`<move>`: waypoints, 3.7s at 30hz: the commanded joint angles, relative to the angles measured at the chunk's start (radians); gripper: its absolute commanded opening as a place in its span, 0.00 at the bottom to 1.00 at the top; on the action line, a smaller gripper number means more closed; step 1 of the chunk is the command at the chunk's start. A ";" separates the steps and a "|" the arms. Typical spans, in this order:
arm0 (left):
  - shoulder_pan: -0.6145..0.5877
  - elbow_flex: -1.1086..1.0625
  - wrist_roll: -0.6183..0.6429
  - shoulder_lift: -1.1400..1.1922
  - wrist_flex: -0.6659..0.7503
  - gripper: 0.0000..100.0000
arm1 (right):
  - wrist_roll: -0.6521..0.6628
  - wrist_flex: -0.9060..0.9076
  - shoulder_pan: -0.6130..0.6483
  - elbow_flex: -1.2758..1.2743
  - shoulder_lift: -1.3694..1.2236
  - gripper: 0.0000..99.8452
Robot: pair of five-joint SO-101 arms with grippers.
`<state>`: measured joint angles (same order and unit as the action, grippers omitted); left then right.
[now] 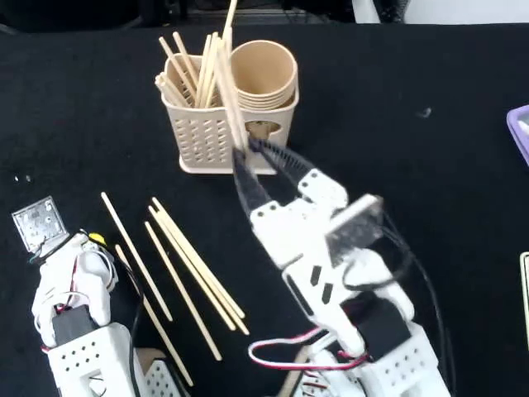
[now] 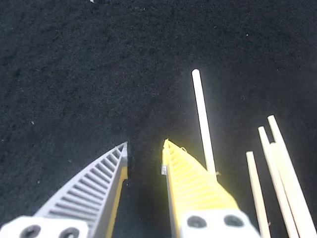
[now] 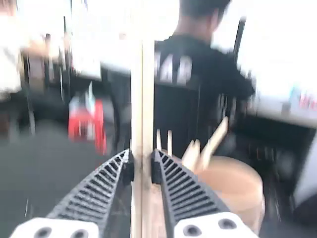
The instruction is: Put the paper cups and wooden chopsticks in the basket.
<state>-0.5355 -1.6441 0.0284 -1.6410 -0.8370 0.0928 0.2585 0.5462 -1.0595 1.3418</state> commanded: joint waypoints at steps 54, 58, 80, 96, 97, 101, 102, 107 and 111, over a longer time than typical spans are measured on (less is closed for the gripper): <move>0.004 0.033 0.014 -0.012 -0.034 0.12 | -0.012 0.433 0.338 0.076 -0.733 0.25; -0.070 0.044 0.015 -0.012 -0.034 0.12 | -0.012 0.239 0.359 -0.045 -0.837 0.23; -0.087 0.041 0.048 -0.012 -0.032 0.12 | 0.204 0.410 0.123 0.275 -1.260 0.01; -0.087 0.042 0.048 -0.012 -0.032 0.12 | 0.212 0.493 0.089 0.186 -0.828 0.01; -0.087 0.042 0.048 -0.012 -0.032 0.12 | 0.209 0.491 0.089 0.199 -0.792 0.01; -0.074 0.042 0.046 -0.012 -0.032 0.12 | 0.195 0.486 0.094 0.317 -0.601 0.01; -0.065 0.041 0.044 -0.012 -0.032 0.12 | 0.172 0.479 0.101 0.358 -0.555 0.01; -0.056 0.041 0.043 -0.012 -0.032 0.12 | 0.043 0.219 0.084 0.464 -0.438 0.01; -0.056 0.039 0.043 -0.012 -0.032 0.12 | -0.066 -0.150 0.023 0.412 -0.501 0.01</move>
<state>-0.6061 -1.6441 0.0667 -1.6441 -0.8738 0.0959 0.3844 0.6153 -0.6590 0.8600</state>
